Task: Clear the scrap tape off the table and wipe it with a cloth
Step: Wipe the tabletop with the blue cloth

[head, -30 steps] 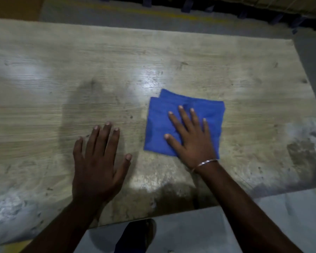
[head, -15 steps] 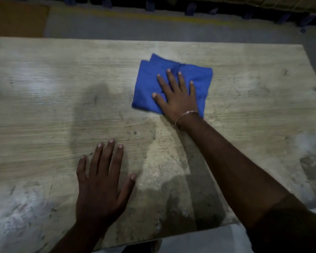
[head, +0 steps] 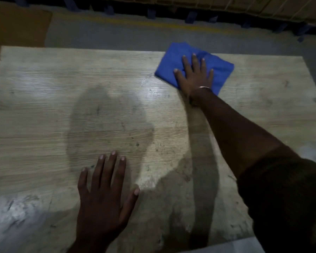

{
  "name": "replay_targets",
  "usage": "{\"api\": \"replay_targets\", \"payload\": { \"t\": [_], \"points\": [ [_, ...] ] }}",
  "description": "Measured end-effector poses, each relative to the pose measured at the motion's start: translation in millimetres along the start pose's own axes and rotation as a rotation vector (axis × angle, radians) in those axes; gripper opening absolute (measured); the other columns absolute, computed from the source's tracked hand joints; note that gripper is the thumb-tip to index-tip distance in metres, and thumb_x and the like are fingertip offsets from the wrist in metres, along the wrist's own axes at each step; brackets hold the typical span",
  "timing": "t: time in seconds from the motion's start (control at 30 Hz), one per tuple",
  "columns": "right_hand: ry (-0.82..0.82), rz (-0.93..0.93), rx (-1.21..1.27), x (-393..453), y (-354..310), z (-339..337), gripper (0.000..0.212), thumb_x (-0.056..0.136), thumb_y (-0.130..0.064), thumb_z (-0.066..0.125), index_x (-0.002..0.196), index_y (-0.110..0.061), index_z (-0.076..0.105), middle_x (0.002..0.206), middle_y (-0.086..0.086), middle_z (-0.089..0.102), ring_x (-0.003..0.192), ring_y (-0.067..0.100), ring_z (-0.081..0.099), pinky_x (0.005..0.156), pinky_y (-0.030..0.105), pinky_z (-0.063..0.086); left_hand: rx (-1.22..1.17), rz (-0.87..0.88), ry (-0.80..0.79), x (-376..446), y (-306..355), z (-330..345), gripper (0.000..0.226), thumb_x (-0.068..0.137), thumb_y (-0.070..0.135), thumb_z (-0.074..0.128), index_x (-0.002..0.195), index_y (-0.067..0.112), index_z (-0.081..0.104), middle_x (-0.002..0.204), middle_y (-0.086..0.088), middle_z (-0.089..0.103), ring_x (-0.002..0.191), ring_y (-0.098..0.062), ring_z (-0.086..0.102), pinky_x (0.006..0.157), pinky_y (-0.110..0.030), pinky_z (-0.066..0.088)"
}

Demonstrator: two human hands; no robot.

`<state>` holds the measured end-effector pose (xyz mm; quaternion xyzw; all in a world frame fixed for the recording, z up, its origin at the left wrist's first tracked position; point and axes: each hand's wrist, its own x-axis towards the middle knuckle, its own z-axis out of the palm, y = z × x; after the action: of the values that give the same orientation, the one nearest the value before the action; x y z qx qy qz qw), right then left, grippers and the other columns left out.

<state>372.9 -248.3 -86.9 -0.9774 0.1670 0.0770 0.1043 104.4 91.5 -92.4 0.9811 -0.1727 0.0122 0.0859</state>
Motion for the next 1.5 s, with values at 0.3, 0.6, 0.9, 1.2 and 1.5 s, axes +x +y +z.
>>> {"api": "replay_targets", "payload": {
  "t": [0.3,0.6,0.9,1.2,1.5],
  "points": [
    [-0.037,-0.423,-0.028,-101.7,-88.7,42.8,0.068,0.102,-0.070,0.023,0.164,-0.045,0.011,0.175,-0.012,0.003,0.162,0.021,-0.003,0.127,0.058,-0.001,-0.024,-0.012,-0.012,-0.3,-1.5,-1.5,0.077,0.097,0.058,0.047,0.160,0.015,0.043,0.172,-0.008,0.029,0.159,-0.032,0.028,0.120,-0.067,0.026],
    [0.005,-0.110,-0.036,-70.0,-27.2,22.7,0.068,0.101,-0.071,0.025,0.163,-0.049,0.007,0.174,-0.014,-0.001,0.162,0.022,-0.003,0.126,0.060,0.003,-0.010,0.004,-0.095,0.2,-4.1,-1.2,0.091,0.090,0.069,0.056,0.161,0.015,0.040,0.173,-0.011,0.025,0.160,-0.036,0.024,0.119,-0.070,0.025],
    [-0.009,-0.273,-0.039,-67.7,-226.1,56.8,0.068,0.101,-0.070,0.028,0.163,-0.046,0.011,0.175,-0.012,0.001,0.162,0.022,-0.002,0.126,0.057,0.000,-0.360,-0.001,-0.015,1.5,-15.5,-17.9,0.075,0.102,0.058,0.041,0.159,0.009,0.043,0.169,-0.016,0.033,0.157,-0.034,0.031,0.119,-0.060,0.035],
    [-0.072,-0.163,-0.127,-174.7,-96.3,40.5,0.077,0.093,-0.080,0.018,0.163,-0.049,0.010,0.175,-0.013,0.002,0.162,0.023,0.003,0.125,0.060,0.015,-0.851,-0.192,0.066,-10.1,-138.7,-48.7,0.050,0.104,0.032,0.050,0.148,0.008,0.054,0.152,-0.010,0.036,0.143,-0.026,0.045,0.118,-0.047,0.041],
    [0.031,-0.141,-0.076,-148.9,-212.5,68.0,0.070,0.101,-0.070,0.025,0.164,-0.044,0.011,0.175,-0.011,0.002,0.162,0.024,0.000,0.126,0.060,0.006,-0.274,-0.084,-0.056,-11.4,-193.1,-47.4,0.058,0.103,0.040,0.051,0.151,0.008,0.051,0.157,-0.016,0.044,0.144,-0.037,0.044,0.115,-0.052,0.039]
  ]
}}
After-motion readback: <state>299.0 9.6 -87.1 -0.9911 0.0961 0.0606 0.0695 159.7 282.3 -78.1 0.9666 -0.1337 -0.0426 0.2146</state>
